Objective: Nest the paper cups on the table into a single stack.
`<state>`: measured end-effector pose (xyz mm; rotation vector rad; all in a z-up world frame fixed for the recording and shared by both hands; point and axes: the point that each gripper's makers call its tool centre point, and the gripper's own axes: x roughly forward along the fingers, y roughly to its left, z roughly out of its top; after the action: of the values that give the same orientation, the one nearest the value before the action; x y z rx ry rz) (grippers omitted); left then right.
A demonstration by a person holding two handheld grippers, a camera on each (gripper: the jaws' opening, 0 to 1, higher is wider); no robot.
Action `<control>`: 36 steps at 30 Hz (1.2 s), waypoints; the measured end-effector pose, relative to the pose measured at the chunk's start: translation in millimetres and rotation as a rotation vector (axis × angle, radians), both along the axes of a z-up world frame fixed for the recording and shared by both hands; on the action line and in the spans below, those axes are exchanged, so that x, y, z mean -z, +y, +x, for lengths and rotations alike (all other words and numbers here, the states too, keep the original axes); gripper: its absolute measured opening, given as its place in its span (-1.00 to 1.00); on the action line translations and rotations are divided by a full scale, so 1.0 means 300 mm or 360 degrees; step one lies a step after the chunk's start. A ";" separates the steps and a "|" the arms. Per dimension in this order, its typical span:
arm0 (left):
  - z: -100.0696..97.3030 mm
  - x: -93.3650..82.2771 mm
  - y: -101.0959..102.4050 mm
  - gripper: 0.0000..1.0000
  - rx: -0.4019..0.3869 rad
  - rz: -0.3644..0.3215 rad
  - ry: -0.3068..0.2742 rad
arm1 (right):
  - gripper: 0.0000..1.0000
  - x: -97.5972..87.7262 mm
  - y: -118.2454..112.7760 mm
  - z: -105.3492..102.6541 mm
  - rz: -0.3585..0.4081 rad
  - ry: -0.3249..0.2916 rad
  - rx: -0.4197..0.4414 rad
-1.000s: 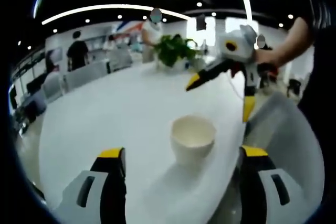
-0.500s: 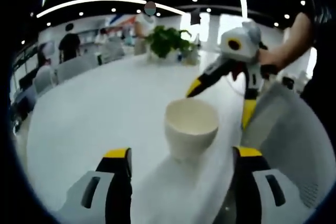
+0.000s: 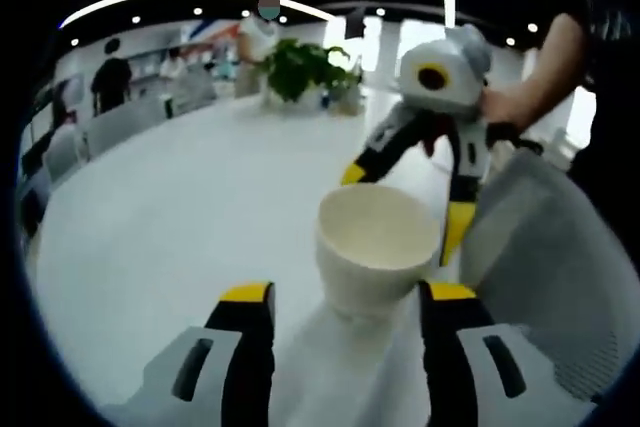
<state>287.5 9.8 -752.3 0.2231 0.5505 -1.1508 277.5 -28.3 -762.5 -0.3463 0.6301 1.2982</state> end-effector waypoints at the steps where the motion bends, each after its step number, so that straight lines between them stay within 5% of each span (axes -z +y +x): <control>1: 0.003 0.002 -0.001 0.13 0.0002 0.0000 0.0004 | 0.14 0.001 0.003 0.002 0.0000 0.0001 -0.0003; 8: -0.005 0.013 -0.022 0.04 0.0101 0.0023 0.0007 | -0.10 -0.008 0.056 0.003 0.0019 0.0000 -0.0099; 11: -0.026 0.019 -0.030 -0.17 0.0205 0.0068 -0.0013 | -0.13 -0.010 0.069 0.004 0.0027 0.0013 -0.0104; 22: -0.018 0.001 -0.030 -0.22 0.0189 0.0089 -0.0038 | -0.15 -0.029 0.070 0.011 0.0021 0.0002 -0.0106; 36: 0.119 -0.112 -0.016 -0.24 0.0167 0.0049 -0.0116 | -0.17 -0.144 0.080 0.147 0.0074 -0.0111 -0.0041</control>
<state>323.2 5.1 -718.7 0.3226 0.4971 -1.2312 321.7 -4.3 -719.5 -0.3613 0.5374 1.3174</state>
